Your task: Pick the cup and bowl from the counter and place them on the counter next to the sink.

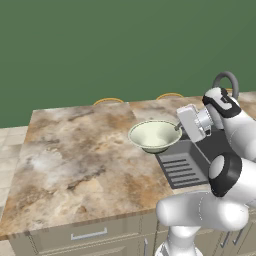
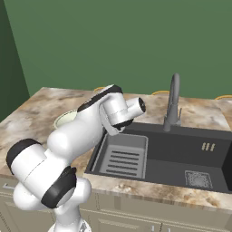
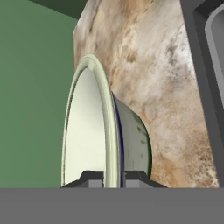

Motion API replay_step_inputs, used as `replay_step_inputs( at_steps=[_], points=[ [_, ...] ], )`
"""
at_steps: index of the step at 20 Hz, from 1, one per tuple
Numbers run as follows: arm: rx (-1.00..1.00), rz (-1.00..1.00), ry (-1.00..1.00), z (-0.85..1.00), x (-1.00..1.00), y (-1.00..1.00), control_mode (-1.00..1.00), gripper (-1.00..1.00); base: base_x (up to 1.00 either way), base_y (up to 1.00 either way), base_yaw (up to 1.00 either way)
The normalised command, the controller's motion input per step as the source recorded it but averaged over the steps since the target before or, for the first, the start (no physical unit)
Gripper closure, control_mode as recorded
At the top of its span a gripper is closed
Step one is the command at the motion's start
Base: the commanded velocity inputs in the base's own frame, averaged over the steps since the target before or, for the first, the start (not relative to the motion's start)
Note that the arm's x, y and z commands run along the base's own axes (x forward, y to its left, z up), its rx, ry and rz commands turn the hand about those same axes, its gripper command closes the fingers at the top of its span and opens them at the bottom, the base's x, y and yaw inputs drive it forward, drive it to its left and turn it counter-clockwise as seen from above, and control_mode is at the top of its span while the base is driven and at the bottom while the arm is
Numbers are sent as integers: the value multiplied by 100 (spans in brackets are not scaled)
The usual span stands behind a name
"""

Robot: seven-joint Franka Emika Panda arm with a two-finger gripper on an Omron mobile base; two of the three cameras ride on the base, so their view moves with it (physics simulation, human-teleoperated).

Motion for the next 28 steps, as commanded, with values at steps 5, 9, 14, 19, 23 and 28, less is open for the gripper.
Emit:
replay_step_inputs(
  at_steps=[5, 9, 14, 19, 23, 28],
  points=[
    [0, 0, 13, -23, 27, 41, -100, 100, 0, 0, 0],
    [0, 0, 10, -28, 17, 34, -100, 100, 0, 0, 0],
    [0, 0, 1, -15, 1, 3, -100, 100, 0, 0, 0],
    [0, 0, -3, -24, -2, -10, -100, 100, 0, 0, 0],
    [0, 0, -1, -20, 0, -11, -100, 100, 0, 0, 0],
    [0, 0, 0, -17, 0, -6, -100, 100, 0, 0, 0]
  ],
)
